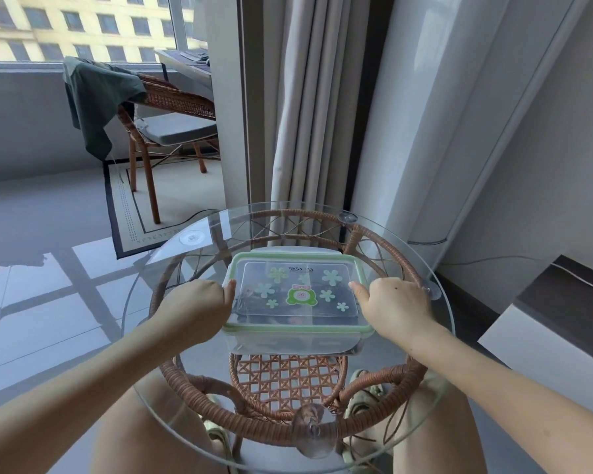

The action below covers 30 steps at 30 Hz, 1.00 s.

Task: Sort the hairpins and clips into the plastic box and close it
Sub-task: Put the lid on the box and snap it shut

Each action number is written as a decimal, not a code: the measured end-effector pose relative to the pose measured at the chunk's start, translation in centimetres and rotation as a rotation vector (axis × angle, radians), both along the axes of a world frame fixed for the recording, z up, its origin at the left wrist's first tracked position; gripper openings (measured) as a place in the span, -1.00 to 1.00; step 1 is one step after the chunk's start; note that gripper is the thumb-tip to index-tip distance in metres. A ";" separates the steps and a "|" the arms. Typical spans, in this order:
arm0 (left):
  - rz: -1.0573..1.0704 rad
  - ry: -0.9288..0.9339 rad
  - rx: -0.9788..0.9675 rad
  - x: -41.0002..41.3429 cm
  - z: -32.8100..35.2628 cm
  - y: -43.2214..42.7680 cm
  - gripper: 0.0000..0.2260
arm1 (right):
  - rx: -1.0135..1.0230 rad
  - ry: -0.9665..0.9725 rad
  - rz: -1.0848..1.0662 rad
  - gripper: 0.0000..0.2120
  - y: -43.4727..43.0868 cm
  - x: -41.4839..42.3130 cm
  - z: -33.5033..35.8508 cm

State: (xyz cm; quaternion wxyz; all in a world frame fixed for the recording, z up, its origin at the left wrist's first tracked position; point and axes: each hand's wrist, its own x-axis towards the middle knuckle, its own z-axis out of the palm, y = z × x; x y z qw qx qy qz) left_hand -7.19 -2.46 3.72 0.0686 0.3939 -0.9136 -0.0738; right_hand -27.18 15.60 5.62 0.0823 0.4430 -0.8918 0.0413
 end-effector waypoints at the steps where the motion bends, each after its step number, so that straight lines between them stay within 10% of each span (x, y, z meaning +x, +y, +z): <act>1: -0.032 -0.027 0.011 -0.1 0.1 -0.2 -0.45 | 0.011 -0.067 0.015 -0.49 -0.1 -0.2 0.1; 15: -0.107 0.100 0.570 0.2 -0.4 -1.9 -0.49 | 0.059 -1.315 0.013 -0.51 -0.5 -4.3 2.2; 24: -0.070 0.142 -0.121 -3.5 3.5 -3.8 -0.62 | 0.317 -1.139 0.182 -0.44 1.0 2.6 4.5; 27: -0.020 0.242 -0.365 -2.0 3.5 -0.9 -0.58 | -0.110 -0.460 0.205 -0.46 0.0 1.4 4.9; 30: 0.031 0.109 -0.281 0.7 2.2 2.8 -0.42 | -0.002 -0.073 0.238 -0.48 -1.4 1.1 2.9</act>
